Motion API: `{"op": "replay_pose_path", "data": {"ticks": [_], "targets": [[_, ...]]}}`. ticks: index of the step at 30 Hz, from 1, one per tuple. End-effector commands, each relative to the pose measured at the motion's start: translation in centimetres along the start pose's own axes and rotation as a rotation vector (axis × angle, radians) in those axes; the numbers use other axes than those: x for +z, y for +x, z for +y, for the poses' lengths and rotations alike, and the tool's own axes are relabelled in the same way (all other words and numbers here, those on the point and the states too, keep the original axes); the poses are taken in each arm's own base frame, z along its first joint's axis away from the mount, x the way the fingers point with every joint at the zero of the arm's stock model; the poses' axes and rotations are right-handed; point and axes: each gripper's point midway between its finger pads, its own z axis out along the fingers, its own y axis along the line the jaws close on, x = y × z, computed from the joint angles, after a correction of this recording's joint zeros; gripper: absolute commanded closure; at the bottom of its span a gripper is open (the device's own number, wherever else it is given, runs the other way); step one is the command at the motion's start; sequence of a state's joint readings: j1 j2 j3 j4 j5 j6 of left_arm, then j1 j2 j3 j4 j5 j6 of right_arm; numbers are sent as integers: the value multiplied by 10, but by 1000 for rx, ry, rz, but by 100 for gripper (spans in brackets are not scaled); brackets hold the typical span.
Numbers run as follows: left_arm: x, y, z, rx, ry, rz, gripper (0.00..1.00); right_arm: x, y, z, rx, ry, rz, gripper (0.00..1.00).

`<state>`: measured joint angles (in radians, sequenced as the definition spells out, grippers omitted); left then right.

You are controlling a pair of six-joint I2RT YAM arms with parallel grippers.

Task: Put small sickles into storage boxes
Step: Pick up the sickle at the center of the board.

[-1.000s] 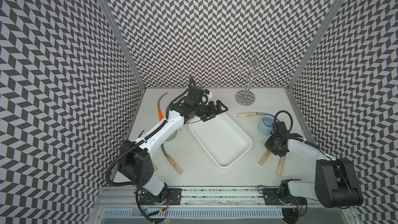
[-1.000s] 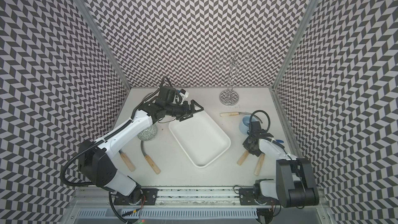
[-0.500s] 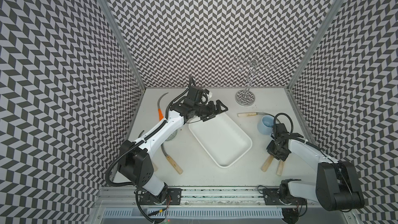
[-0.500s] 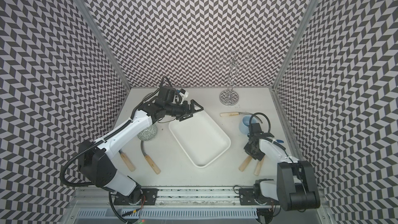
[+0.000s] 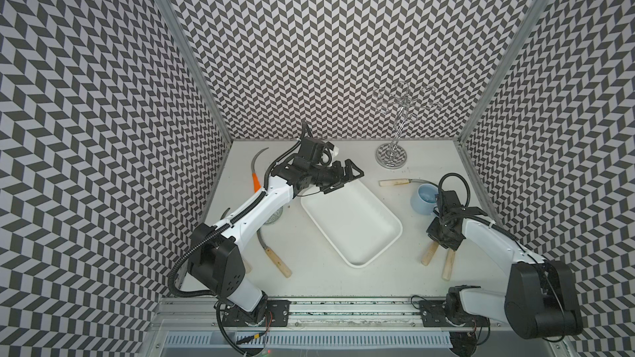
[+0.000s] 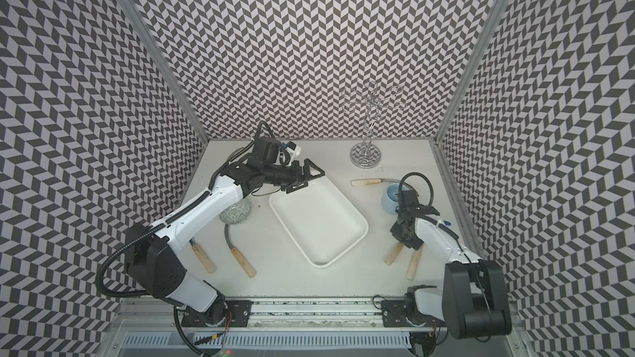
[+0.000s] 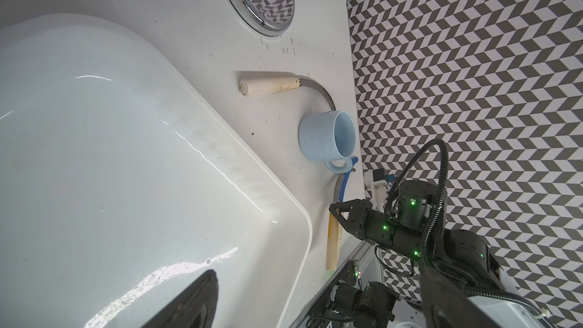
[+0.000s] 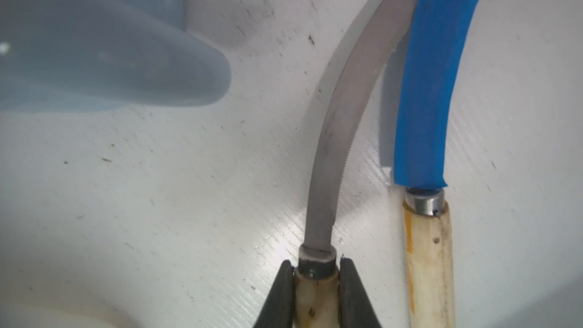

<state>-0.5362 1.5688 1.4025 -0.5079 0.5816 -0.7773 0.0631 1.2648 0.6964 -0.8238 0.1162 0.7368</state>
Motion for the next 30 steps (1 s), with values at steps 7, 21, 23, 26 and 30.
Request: {"op": "replay_pose_path", "data": {"ticks": [7, 21, 23, 26, 30], "targets": [[-9, -4, -13, 30, 34, -24, 0, -29, -20, 2, -9, -1, -79, 95], [-9, -5, -13, 30, 38, -27, 0, -59, -36, 8, -36, -26, -142, 95], [-8, -5, -13, 27, 37, -28, 0, -61, -39, 9, -43, -31, -150, 95], [-7, -5, -11, 25, 31, -24, 0, -61, -40, 11, -47, -36, -151, 95], [-6, -6, -10, 24, 27, -23, 0, -54, -37, 16, -52, -54, -132, 95]]}}
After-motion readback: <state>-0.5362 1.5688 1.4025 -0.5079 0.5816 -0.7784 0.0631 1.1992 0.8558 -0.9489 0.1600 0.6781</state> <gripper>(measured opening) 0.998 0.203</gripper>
